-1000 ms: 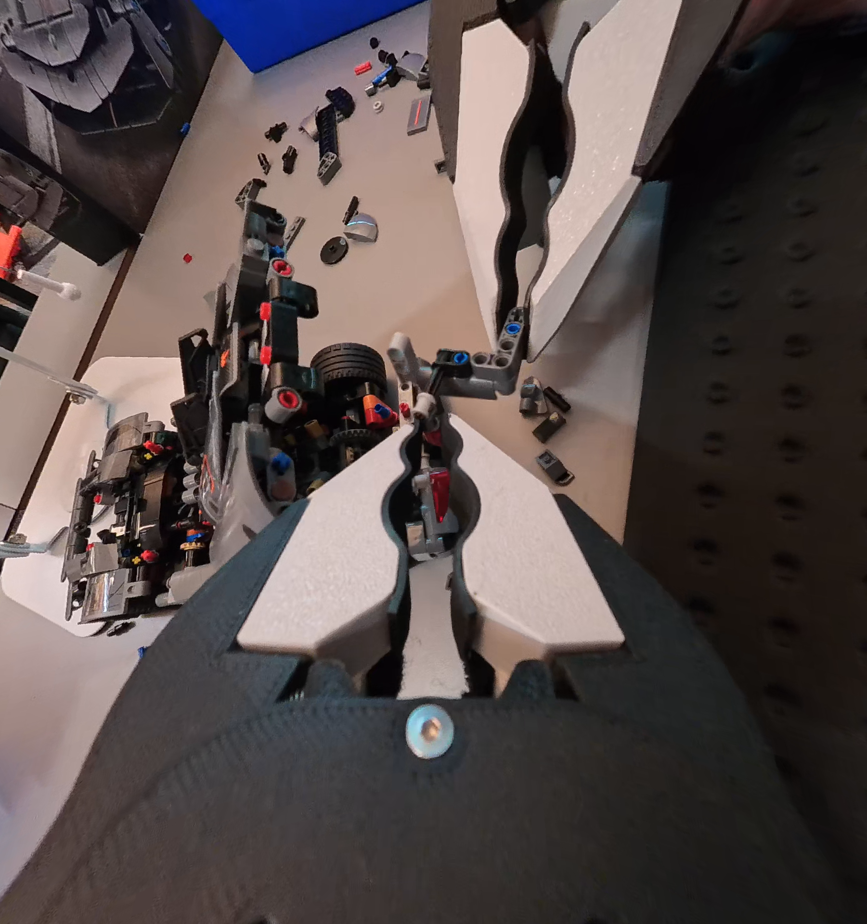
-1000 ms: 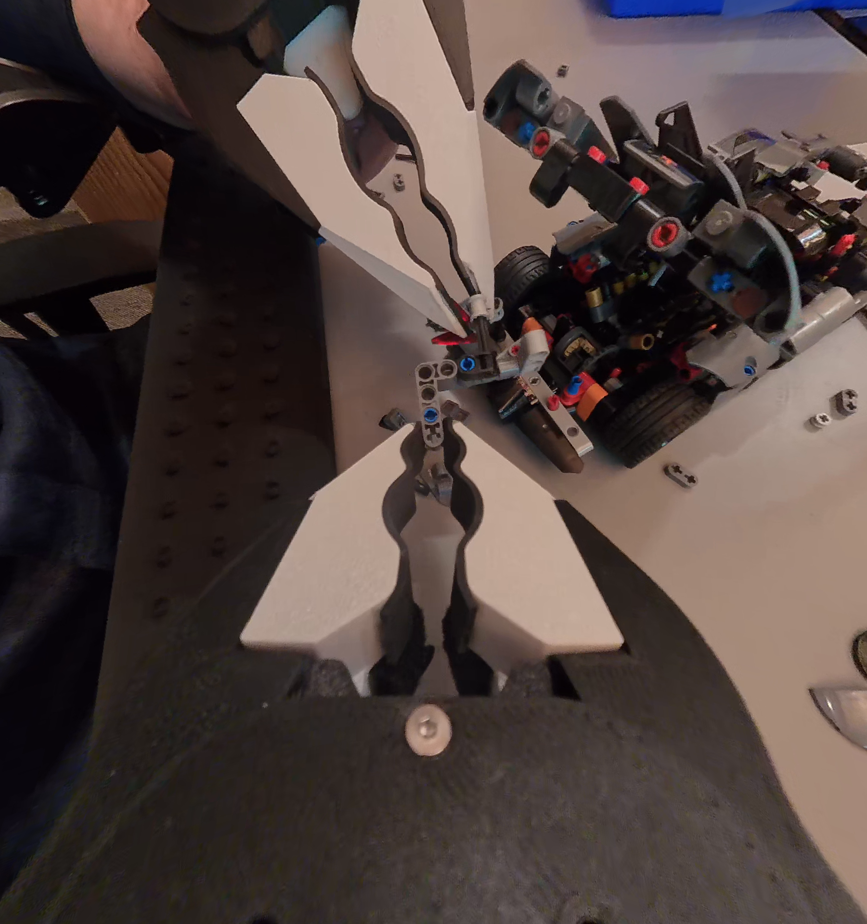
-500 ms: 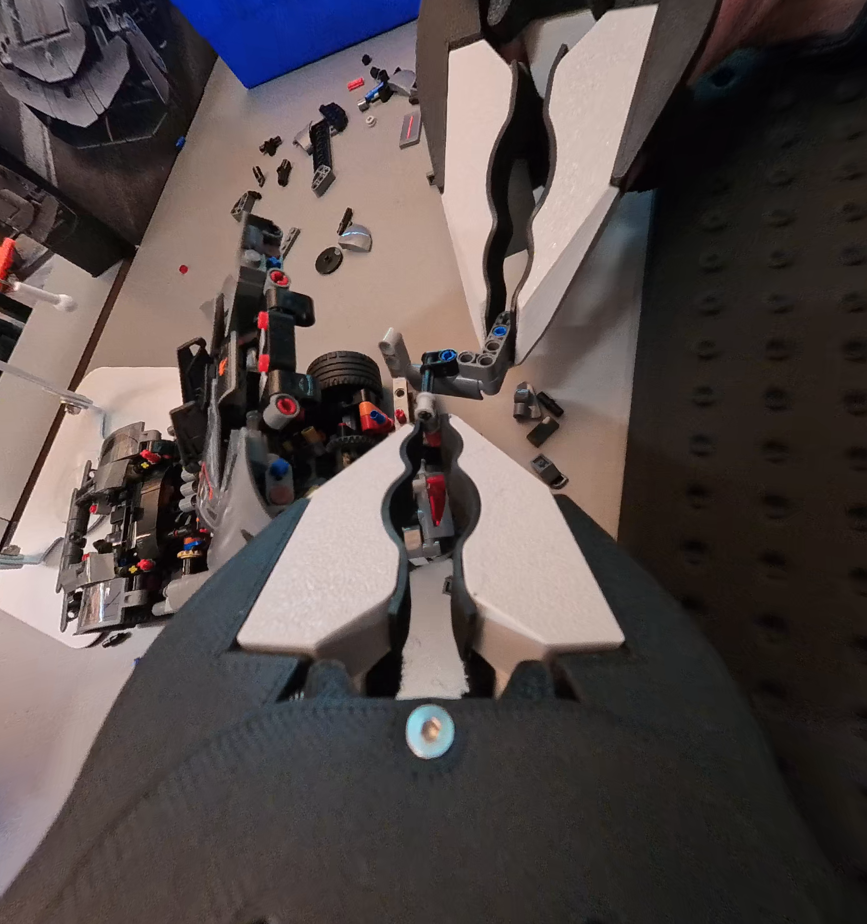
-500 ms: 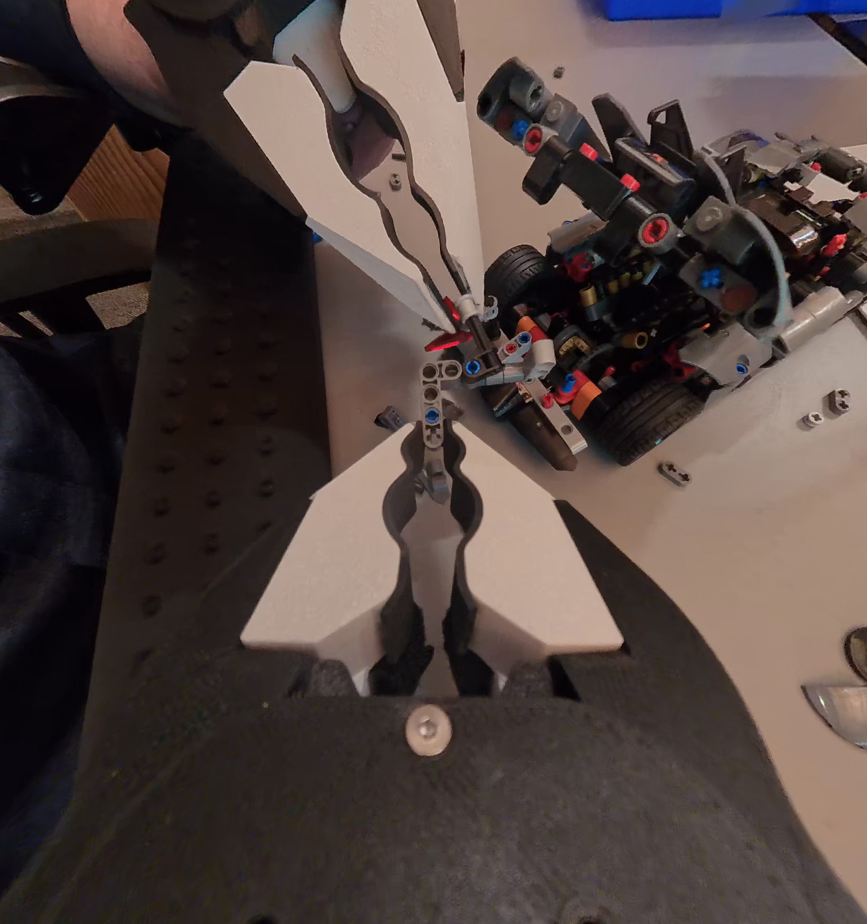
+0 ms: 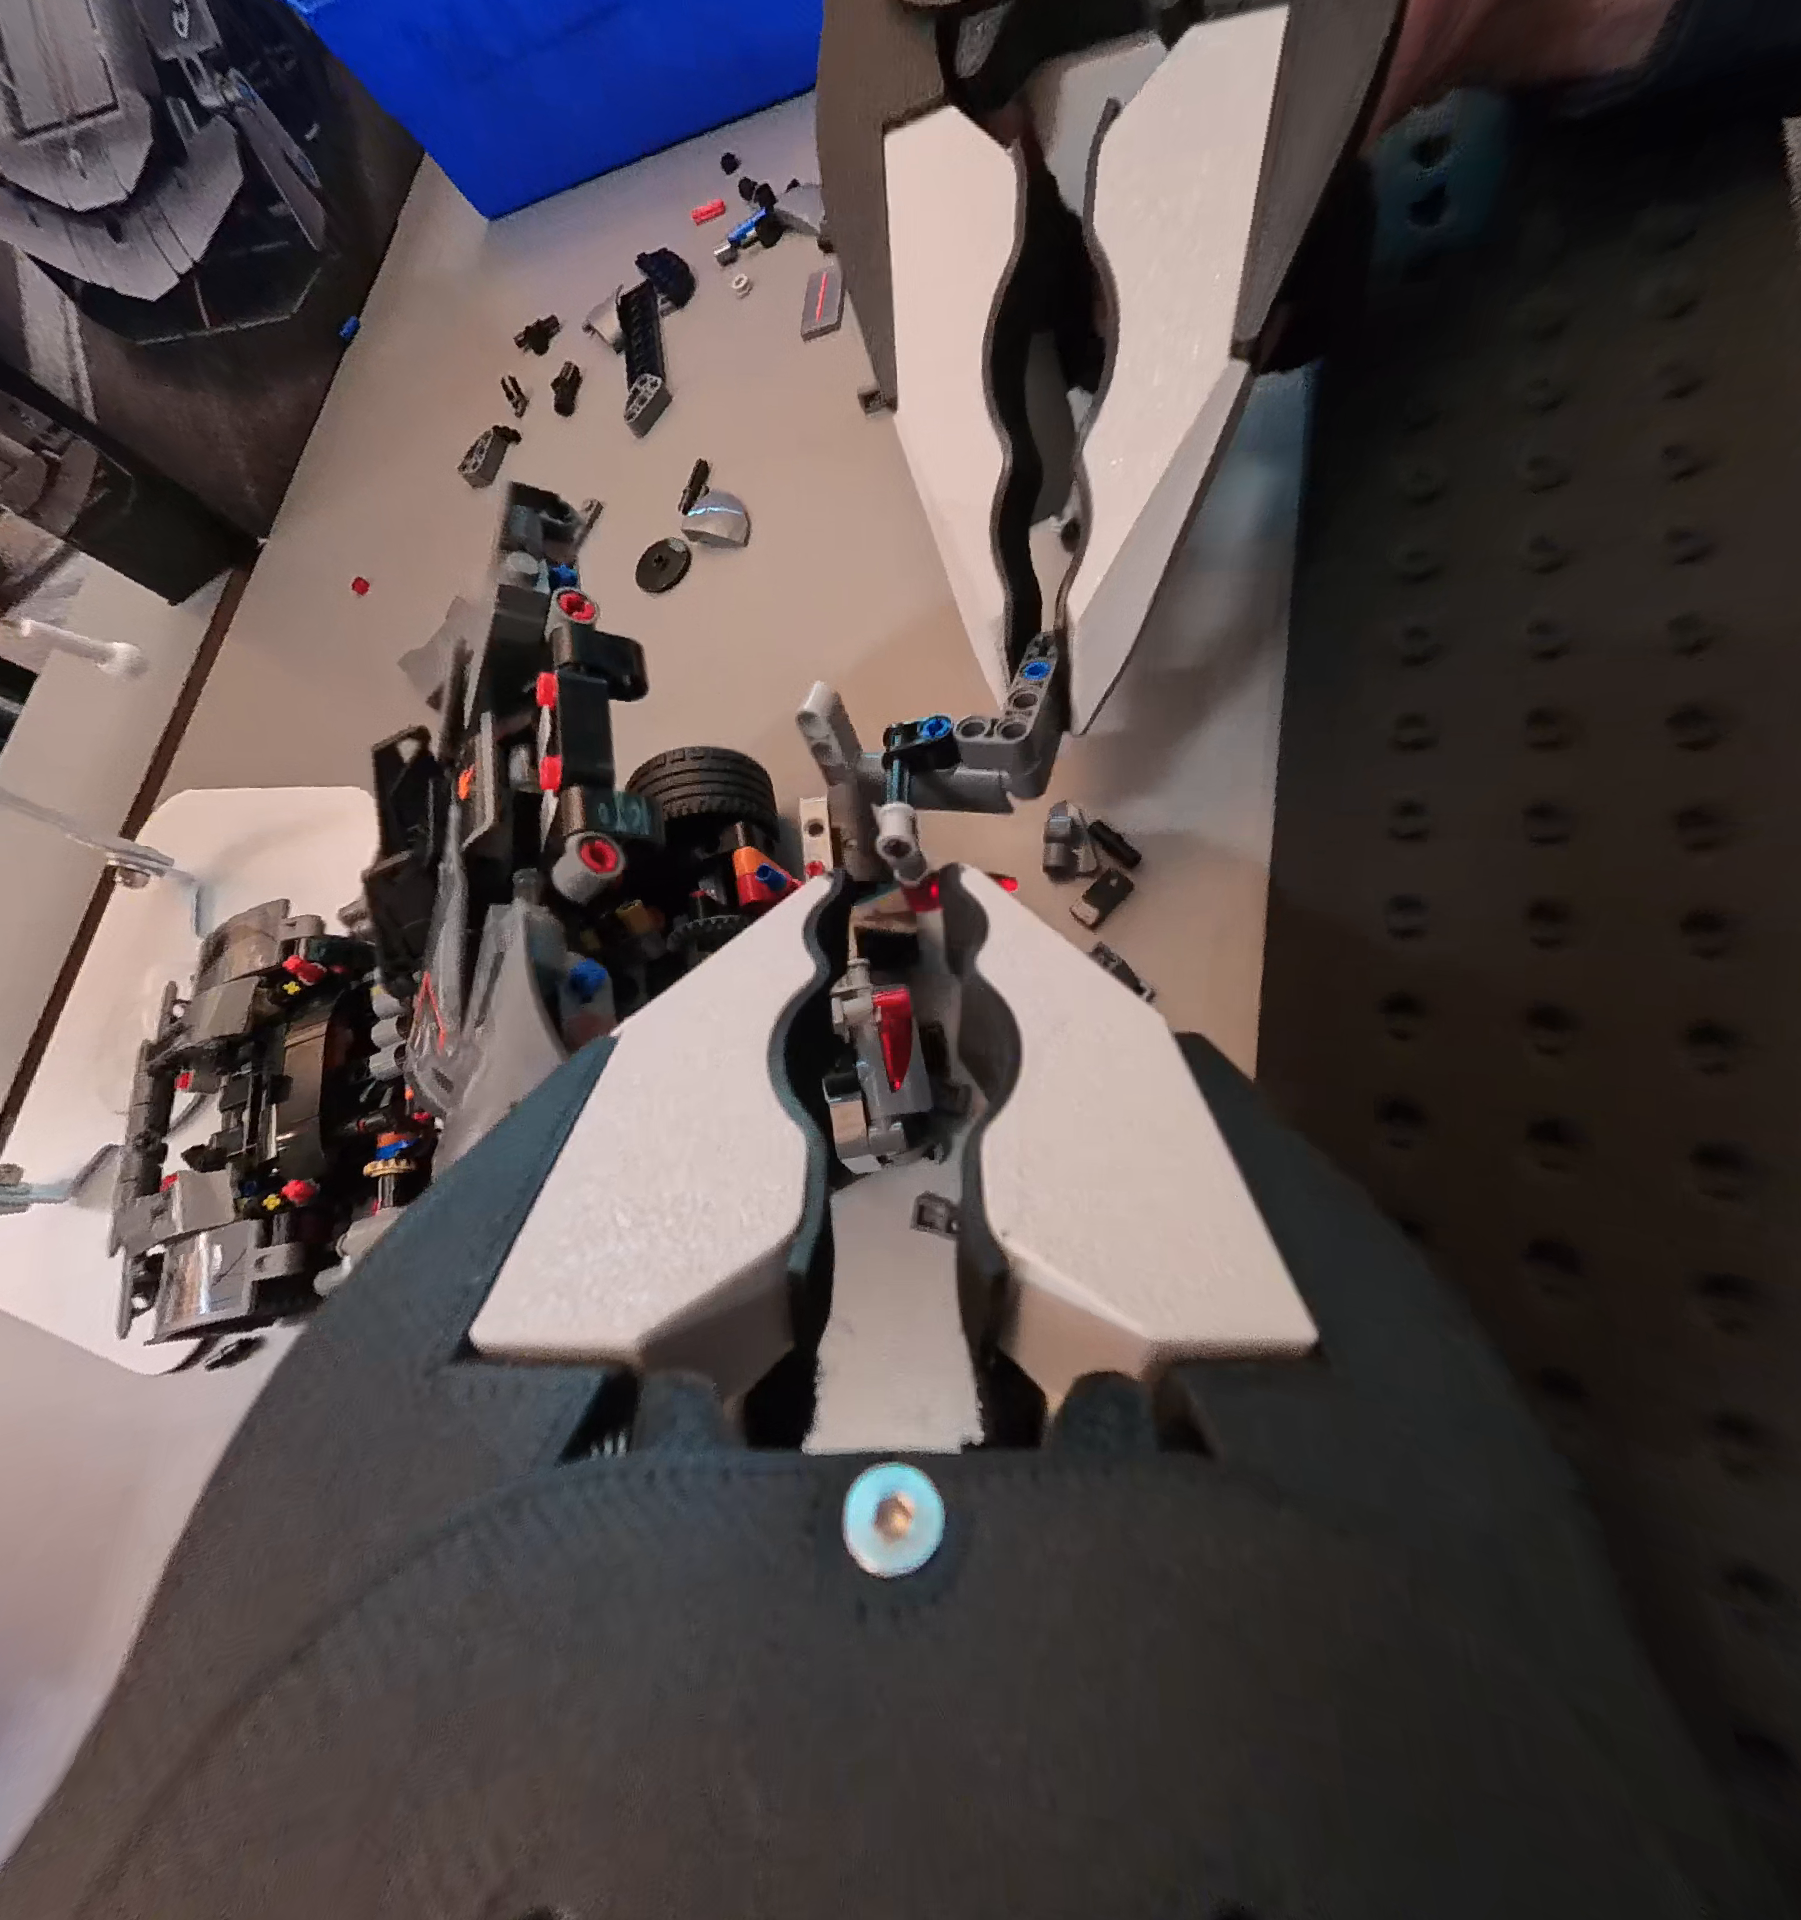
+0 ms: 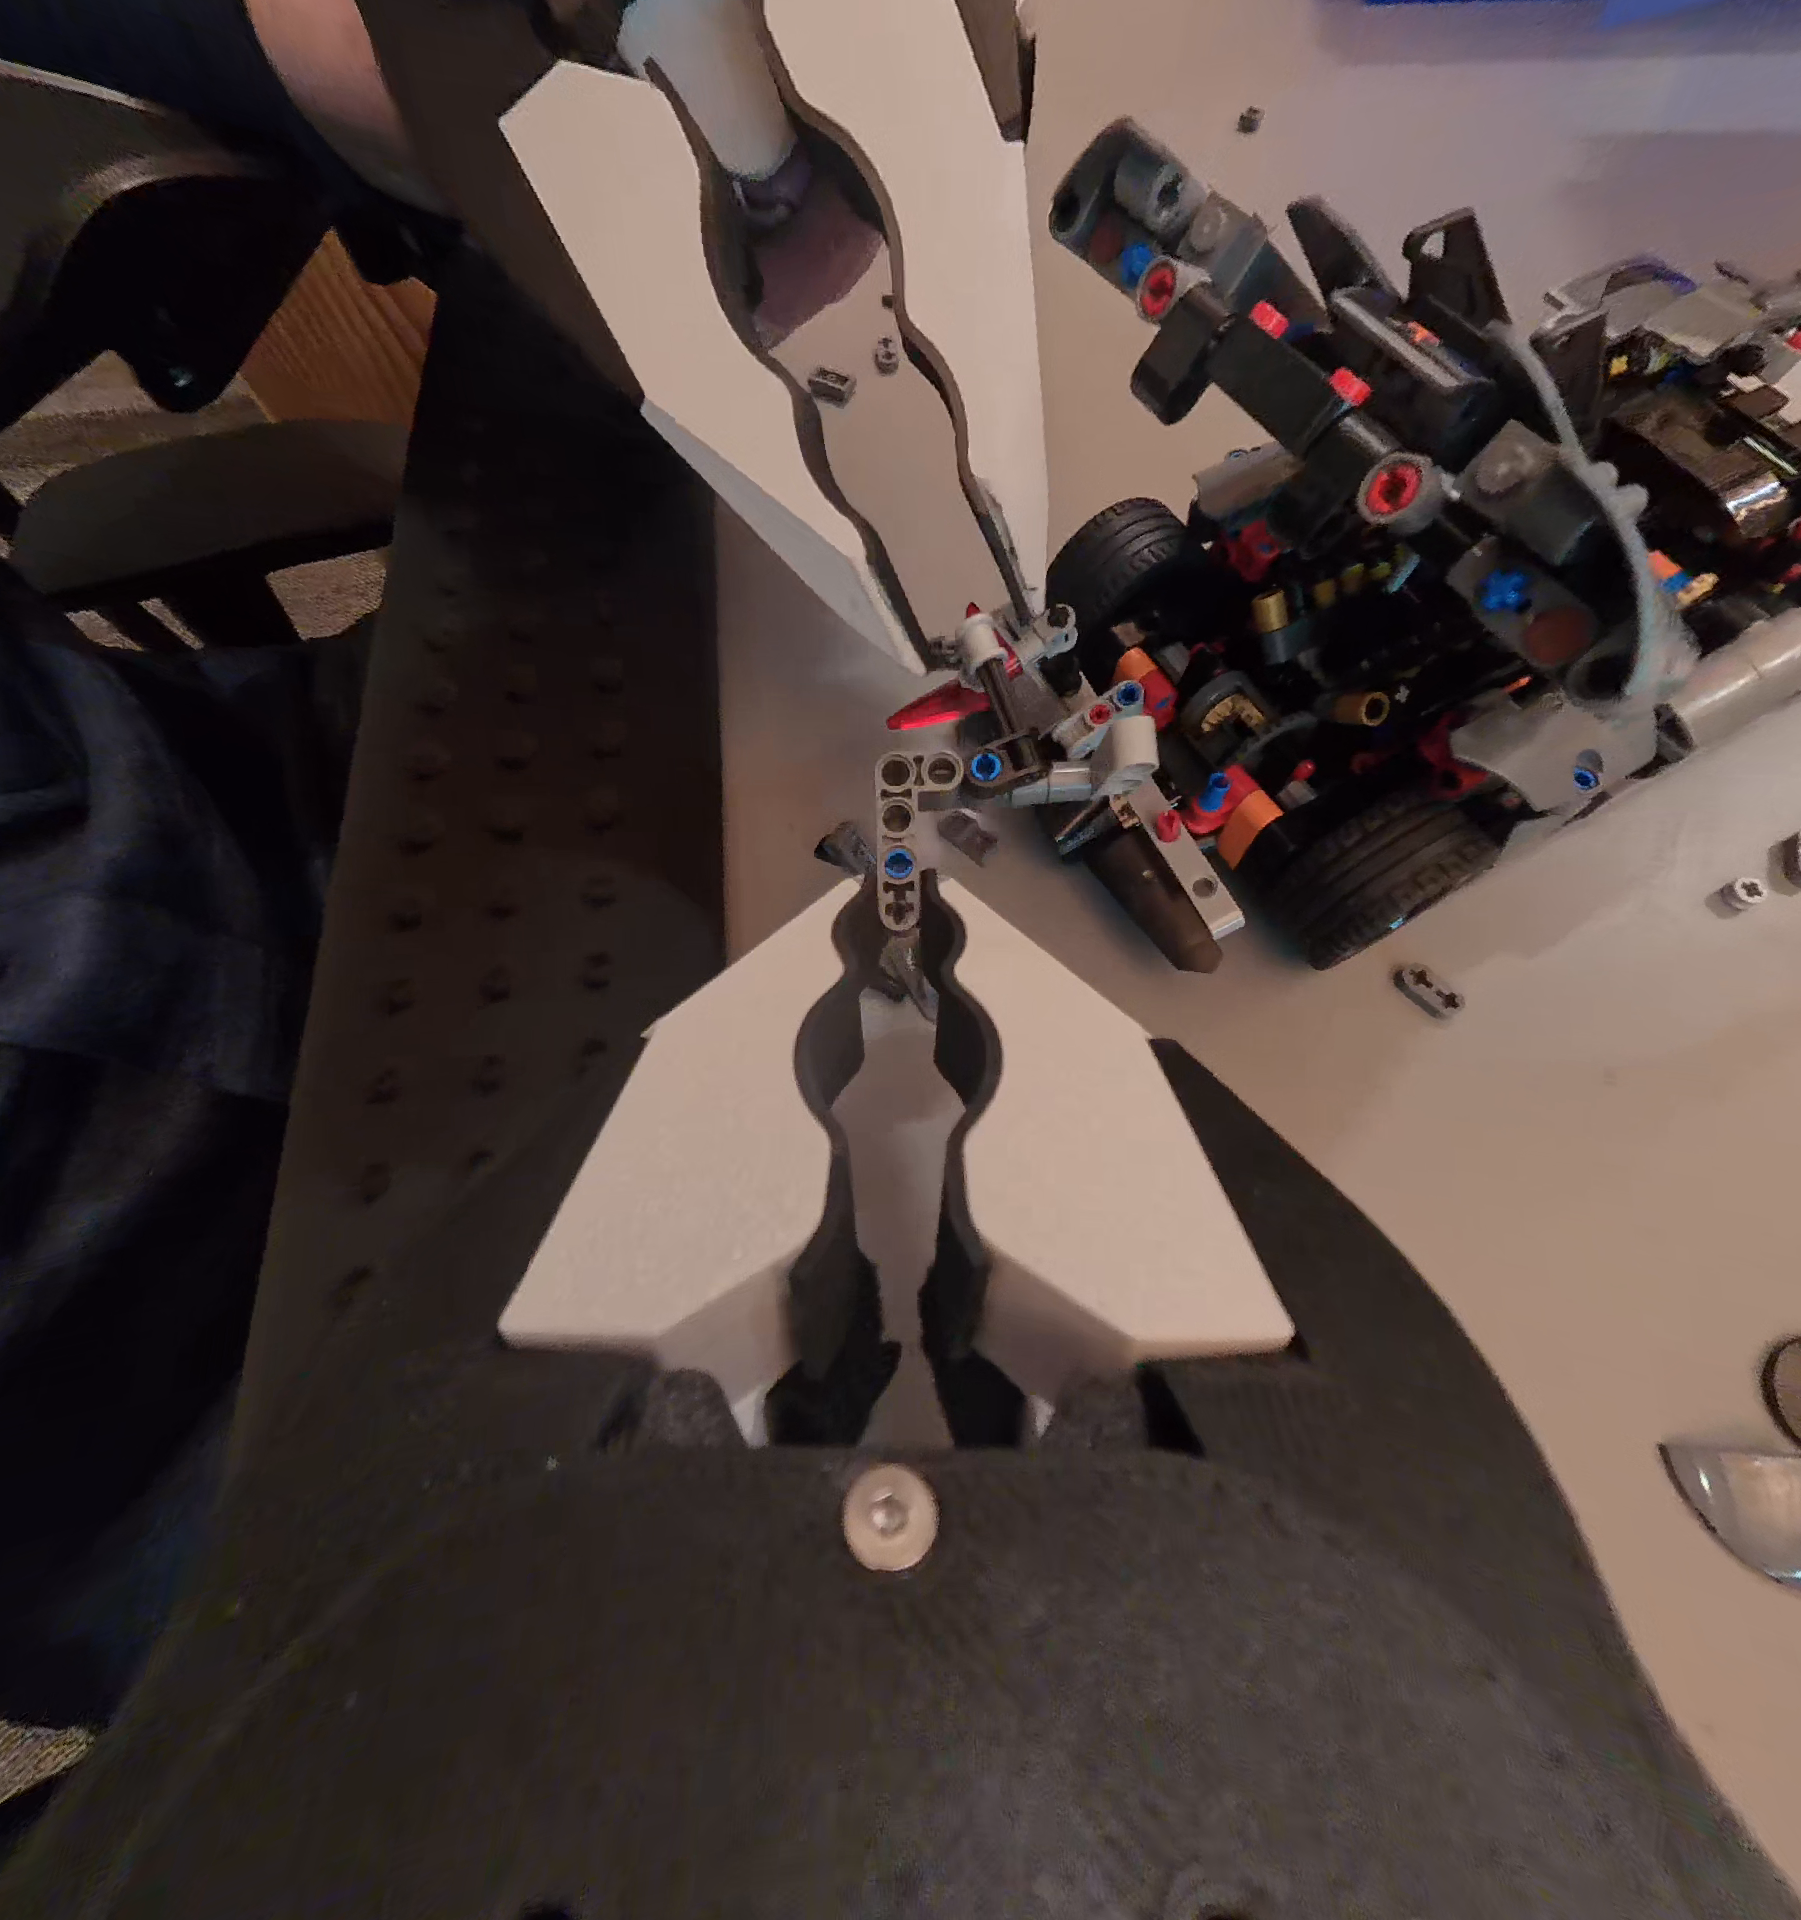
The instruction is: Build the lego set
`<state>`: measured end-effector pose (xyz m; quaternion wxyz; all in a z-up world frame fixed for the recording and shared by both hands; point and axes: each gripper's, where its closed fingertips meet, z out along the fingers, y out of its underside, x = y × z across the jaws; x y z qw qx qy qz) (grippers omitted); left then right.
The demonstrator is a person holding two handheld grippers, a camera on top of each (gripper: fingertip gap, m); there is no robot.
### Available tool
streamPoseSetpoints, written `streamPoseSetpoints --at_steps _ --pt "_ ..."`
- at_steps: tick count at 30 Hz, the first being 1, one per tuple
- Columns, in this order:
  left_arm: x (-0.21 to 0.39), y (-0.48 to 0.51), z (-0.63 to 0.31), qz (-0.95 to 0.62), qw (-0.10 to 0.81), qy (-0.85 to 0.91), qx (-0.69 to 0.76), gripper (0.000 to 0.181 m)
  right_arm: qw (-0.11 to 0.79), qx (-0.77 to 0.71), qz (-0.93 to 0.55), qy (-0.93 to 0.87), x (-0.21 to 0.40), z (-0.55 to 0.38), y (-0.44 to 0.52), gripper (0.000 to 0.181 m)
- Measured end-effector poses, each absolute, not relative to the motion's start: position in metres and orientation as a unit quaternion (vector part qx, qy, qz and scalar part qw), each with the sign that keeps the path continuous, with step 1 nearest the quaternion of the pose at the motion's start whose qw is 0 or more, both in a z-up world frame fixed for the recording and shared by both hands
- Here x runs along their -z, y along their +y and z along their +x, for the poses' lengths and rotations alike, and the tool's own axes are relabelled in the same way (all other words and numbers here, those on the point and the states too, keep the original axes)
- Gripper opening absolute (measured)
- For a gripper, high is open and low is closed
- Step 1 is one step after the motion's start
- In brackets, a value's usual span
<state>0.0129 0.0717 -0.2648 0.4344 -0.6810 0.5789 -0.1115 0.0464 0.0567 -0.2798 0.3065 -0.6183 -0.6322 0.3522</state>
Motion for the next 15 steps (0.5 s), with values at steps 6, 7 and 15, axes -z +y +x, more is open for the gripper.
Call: streamPoseSetpoints --at_steps 6,7,15 --pt "0.259 0.065 0.016 -0.67 0.434 0.585 0.143 0.018 0.258 -0.387 -0.595 -0.656 0.271 0.054 0.049 0.004" --pt "0.258 0.065 0.015 -0.667 0.436 0.588 0.14 0.019 0.244 -0.391 -0.594 -0.66 0.271 0.056 0.049 0.004" --pt "0.254 0.065 0.013 -0.659 0.443 0.594 0.13 0.022 0.187 -0.418 -0.544 -0.704 0.252 0.063 0.052 0.004"
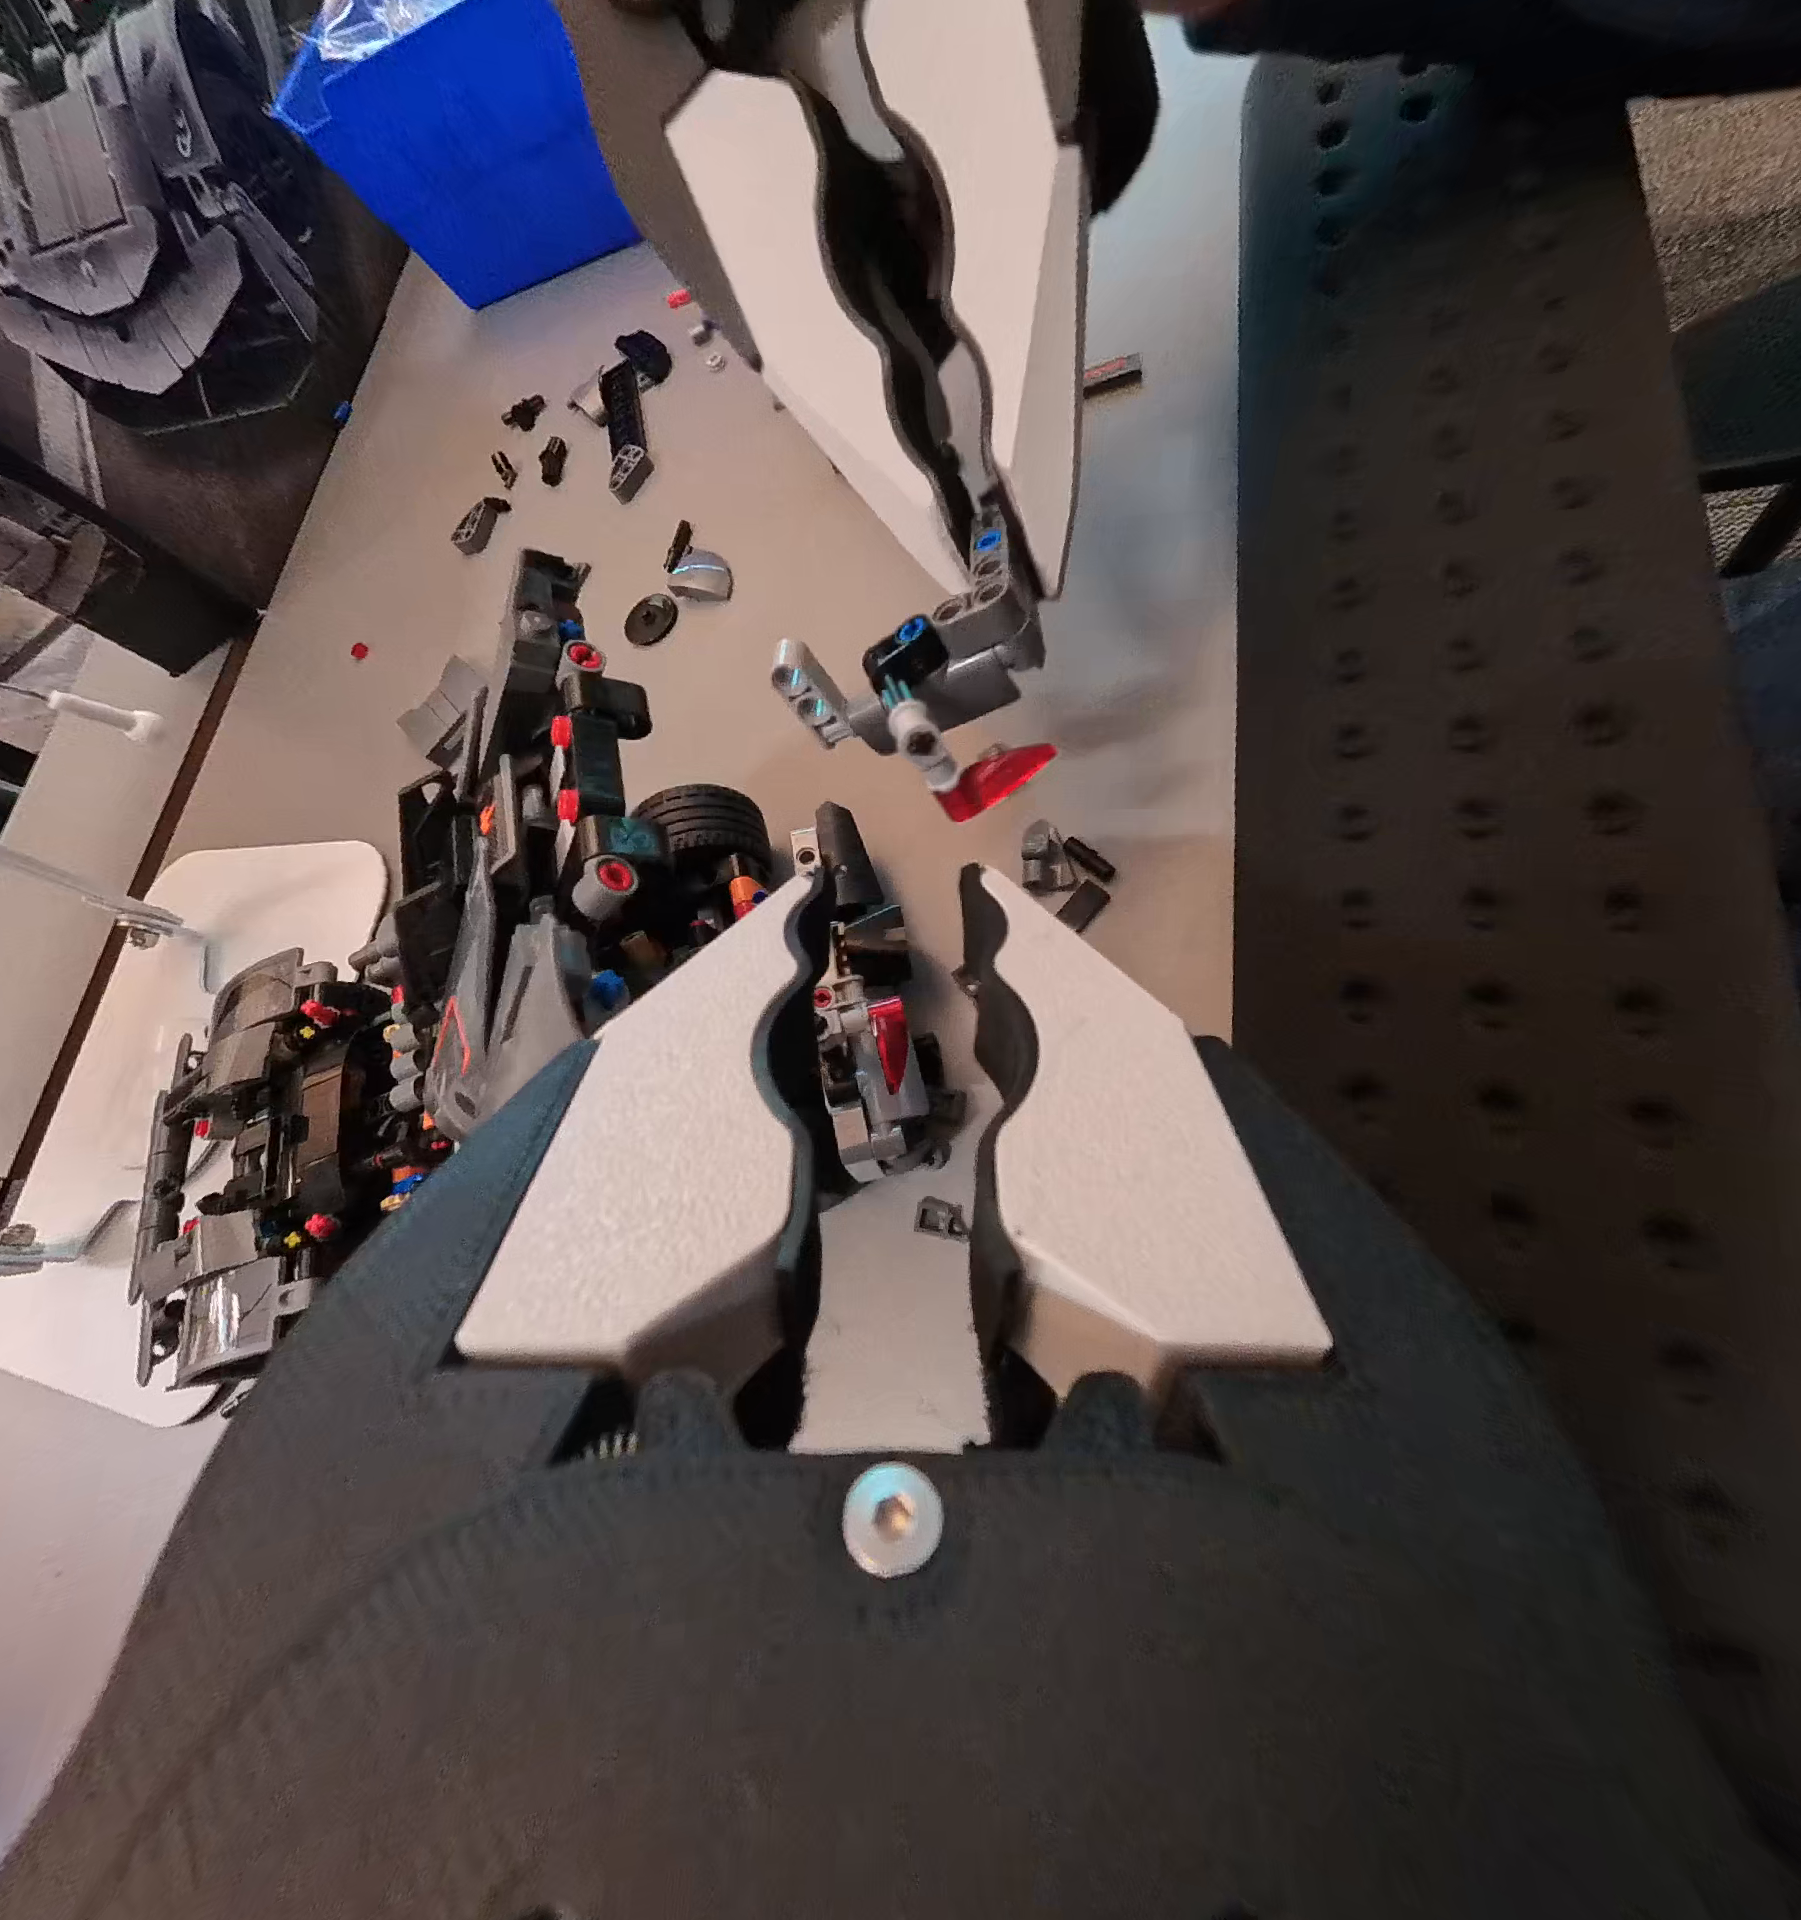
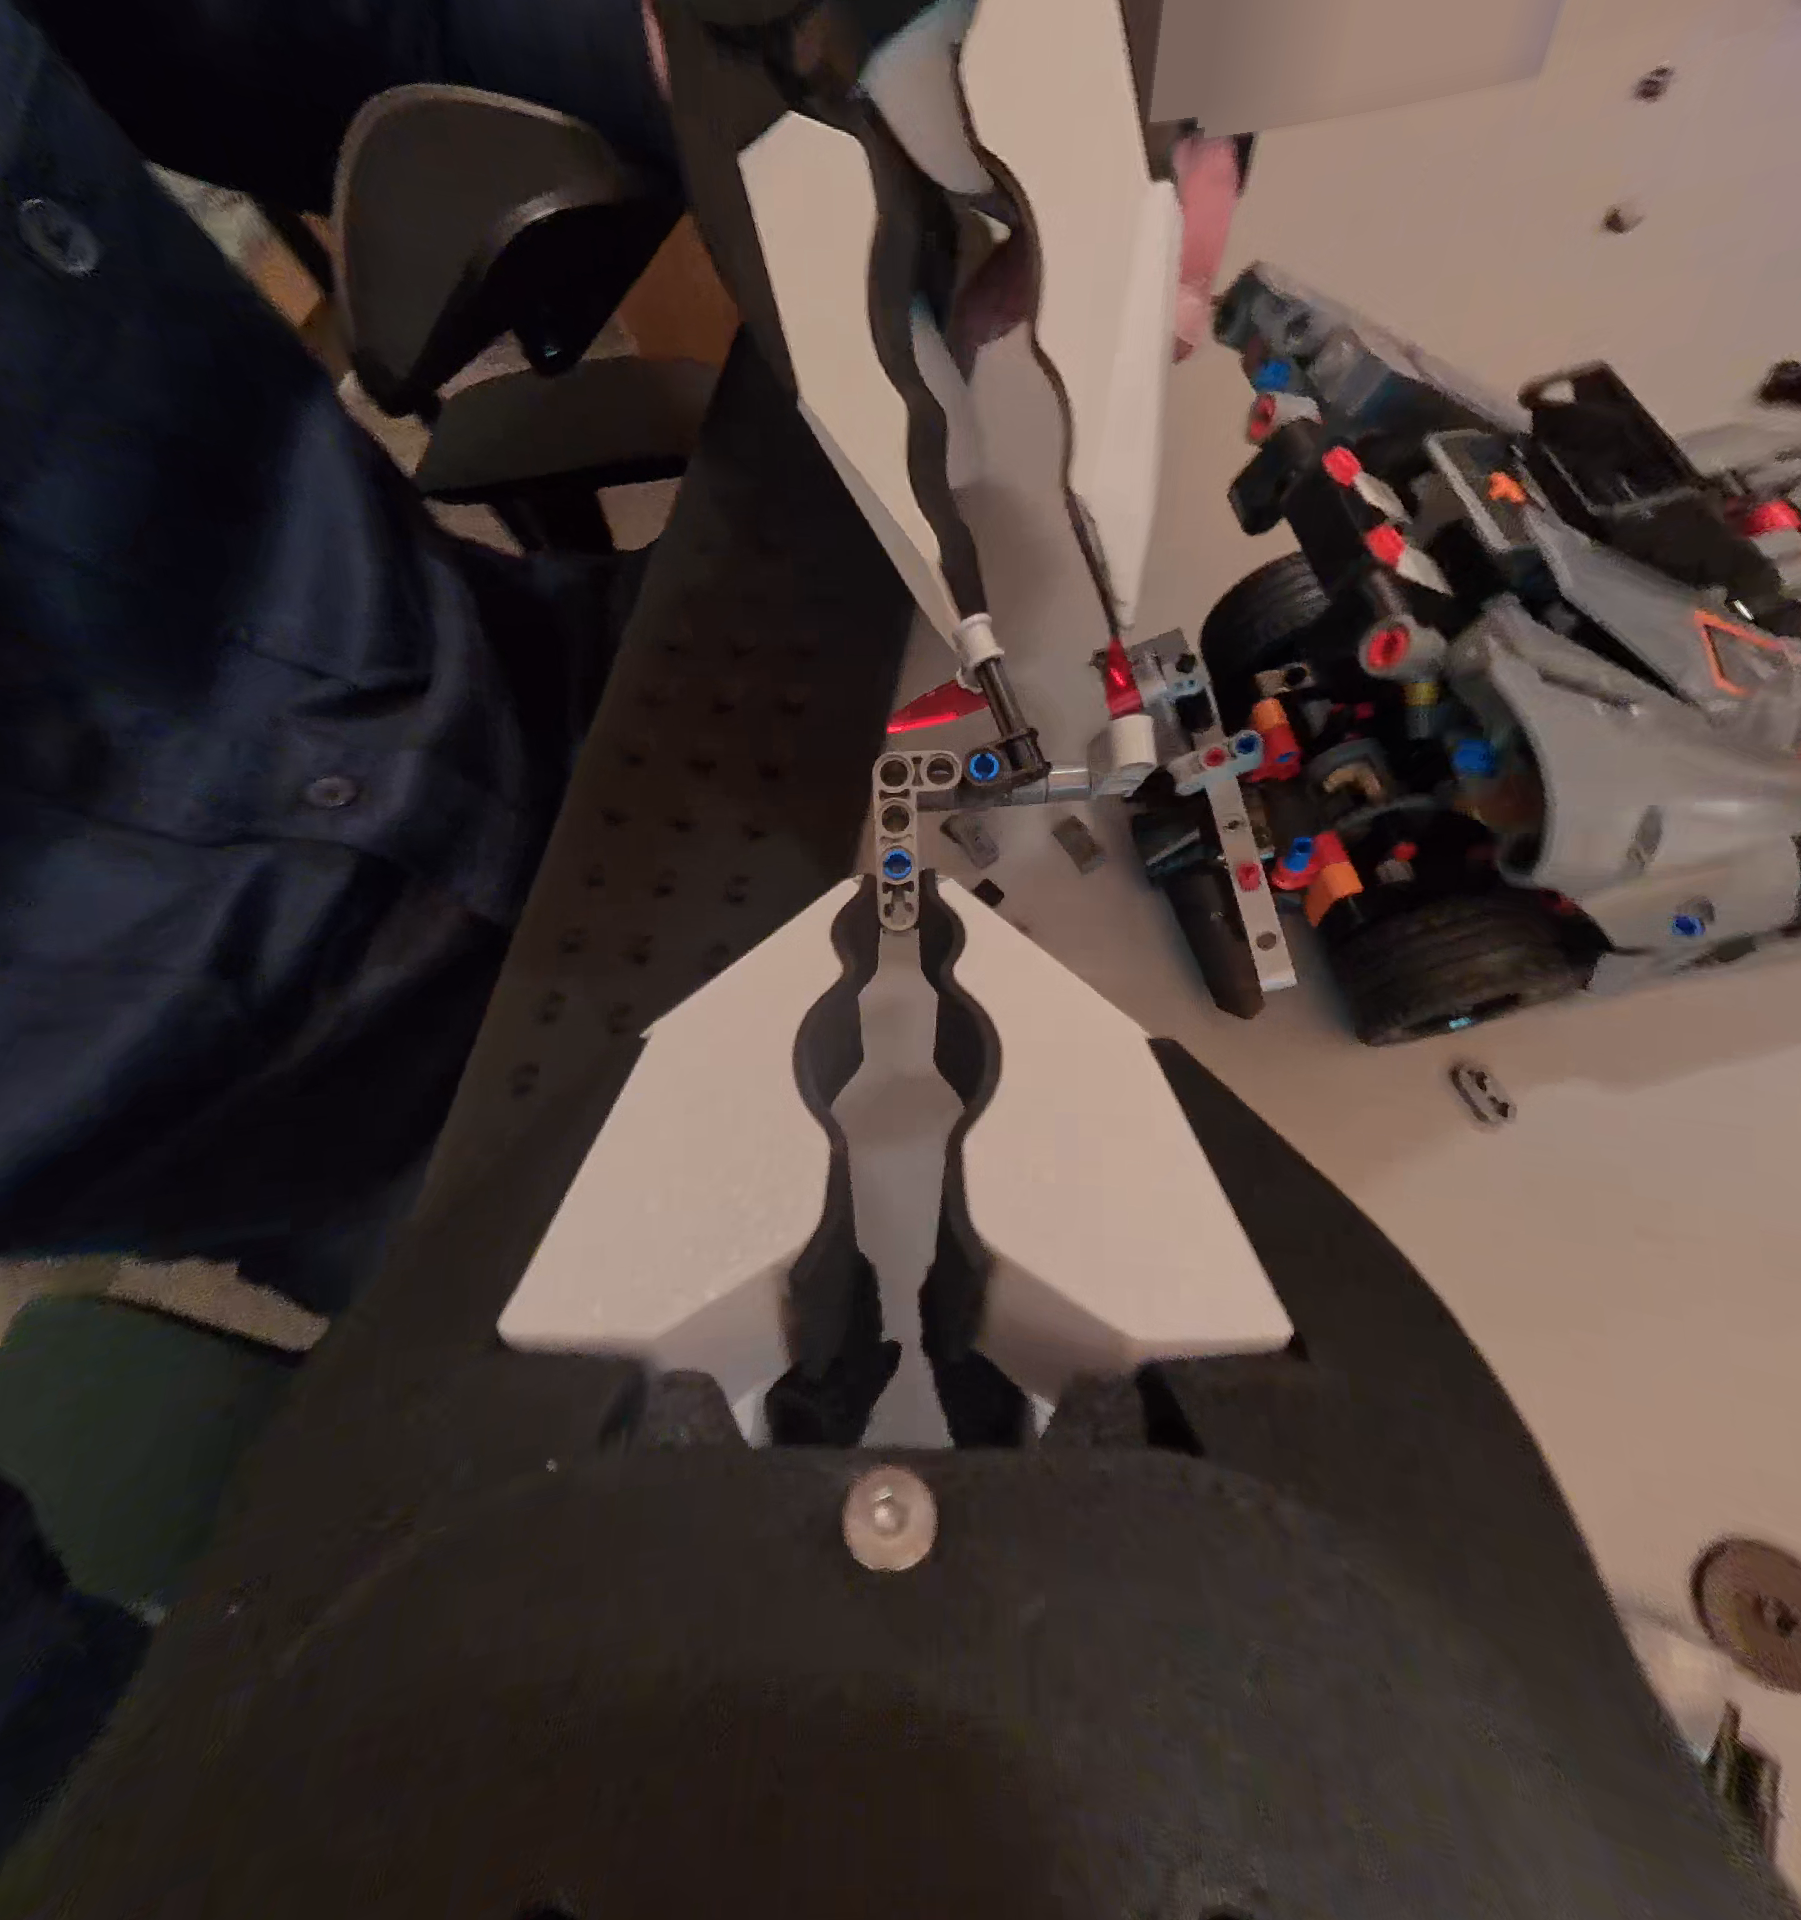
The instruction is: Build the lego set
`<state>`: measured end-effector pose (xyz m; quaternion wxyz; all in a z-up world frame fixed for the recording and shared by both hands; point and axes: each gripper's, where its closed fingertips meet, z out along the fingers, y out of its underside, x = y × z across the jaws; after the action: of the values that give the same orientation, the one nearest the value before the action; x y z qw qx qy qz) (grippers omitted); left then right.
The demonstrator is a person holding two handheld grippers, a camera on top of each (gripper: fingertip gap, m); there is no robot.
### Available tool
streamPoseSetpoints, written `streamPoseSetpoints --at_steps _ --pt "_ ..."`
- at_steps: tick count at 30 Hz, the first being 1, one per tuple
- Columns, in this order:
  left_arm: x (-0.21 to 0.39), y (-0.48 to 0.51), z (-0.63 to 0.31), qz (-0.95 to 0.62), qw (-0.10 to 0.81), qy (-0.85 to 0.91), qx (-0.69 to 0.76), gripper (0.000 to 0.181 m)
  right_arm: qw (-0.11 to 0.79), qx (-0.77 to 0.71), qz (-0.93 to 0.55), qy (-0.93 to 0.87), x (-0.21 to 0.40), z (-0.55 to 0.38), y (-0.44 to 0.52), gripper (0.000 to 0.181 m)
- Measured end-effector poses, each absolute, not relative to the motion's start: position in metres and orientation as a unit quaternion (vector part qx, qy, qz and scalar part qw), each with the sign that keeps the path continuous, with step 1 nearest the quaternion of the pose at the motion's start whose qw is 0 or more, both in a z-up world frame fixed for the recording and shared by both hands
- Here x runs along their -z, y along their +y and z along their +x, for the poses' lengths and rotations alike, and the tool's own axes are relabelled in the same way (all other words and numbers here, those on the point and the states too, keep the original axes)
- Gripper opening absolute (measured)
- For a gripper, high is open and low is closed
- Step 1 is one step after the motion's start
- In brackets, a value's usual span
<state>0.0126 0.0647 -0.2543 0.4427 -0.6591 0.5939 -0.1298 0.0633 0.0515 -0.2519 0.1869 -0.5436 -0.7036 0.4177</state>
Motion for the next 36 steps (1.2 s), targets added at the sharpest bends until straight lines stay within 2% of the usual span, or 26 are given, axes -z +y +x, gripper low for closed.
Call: streamPoseSetpoints --at_steps 4,9,13,15,21,29,36 --pt "0.255 0.067 0.017 -0.649 0.46 0.596 0.108 0.03 0.129 -0.461 -0.497 -0.724 0.247 0.063 0.045 0.004" --pt "0.257 0.073 0.022 -0.639 0.48 0.598 0.069 0.045 0.103 -0.566 -0.418 -0.703 0.231 0.059 0.032 0.004" --pt "0.251 0.065 0.031 -0.604 0.502 0.616 0.056 0.039 0.076 -0.581 -0.409 -0.7 0.236 0.061 0.023 0.004" --pt "0.251 0.058 0.034 -0.579 0.507 0.636 0.045 0.027 0.068 -0.593 -0.407 -0.692 0.235 0.062 0.023 0.004" --pt "0.245 0.053 0.038 -0.562 0.523 0.639 0.05 0.023 0.043 -0.618 -0.398 -0.676 0.231 0.065 0.022 0.005" --pt "0.241 0.05 0.04 -0.553 0.53 0.64 0.051 0.022 0.023 -0.635 -0.392 -0.666 0.228 0.071 0.022 0.004" --pt "0.245 0.044 0.044 -0.54 0.523 0.658 0.049 0.034 -0.001 -0.617 -0.38 -0.689 0.236 0.074 0.007 0.004"
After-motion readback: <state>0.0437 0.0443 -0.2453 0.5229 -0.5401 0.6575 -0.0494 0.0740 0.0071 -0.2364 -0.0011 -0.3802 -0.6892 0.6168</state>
